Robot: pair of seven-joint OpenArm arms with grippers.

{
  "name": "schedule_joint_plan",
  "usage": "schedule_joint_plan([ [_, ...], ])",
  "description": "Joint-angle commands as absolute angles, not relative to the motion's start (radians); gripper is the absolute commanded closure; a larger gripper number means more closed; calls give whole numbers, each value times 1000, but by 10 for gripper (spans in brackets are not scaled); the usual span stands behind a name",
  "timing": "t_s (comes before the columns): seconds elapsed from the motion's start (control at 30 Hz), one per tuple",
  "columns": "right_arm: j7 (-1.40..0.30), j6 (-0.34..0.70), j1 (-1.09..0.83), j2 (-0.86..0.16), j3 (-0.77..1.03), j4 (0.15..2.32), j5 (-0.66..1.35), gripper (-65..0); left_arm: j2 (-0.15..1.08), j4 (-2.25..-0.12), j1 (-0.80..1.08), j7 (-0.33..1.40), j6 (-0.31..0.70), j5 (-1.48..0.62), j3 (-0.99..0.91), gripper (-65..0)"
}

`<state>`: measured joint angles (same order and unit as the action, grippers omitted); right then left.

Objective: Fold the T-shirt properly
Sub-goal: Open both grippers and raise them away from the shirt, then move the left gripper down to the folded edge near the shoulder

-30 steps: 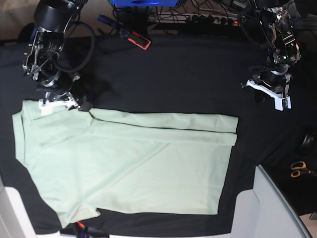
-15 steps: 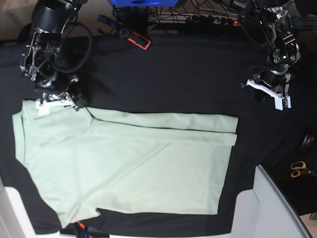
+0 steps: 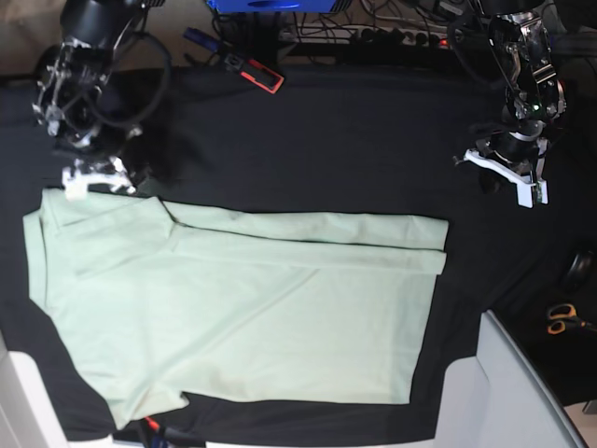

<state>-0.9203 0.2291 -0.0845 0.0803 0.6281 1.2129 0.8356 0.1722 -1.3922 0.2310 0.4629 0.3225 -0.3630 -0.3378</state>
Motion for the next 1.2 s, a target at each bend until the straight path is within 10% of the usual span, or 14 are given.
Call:
schedule_joint_plan([
  [0.0,-917,236,-88,62,633,1262,871,-306,185,-1406,228,441,328,-372,-341,-3],
  [0.77,-852,240,-136,-35,822,1181,888,-370,177,-1383,265,443,318,-374,-348,0],
  [1.17,-854,240,-124,-28,822,1179,886,-369,47,-1282,171,452,311,-581,-760,-2],
])
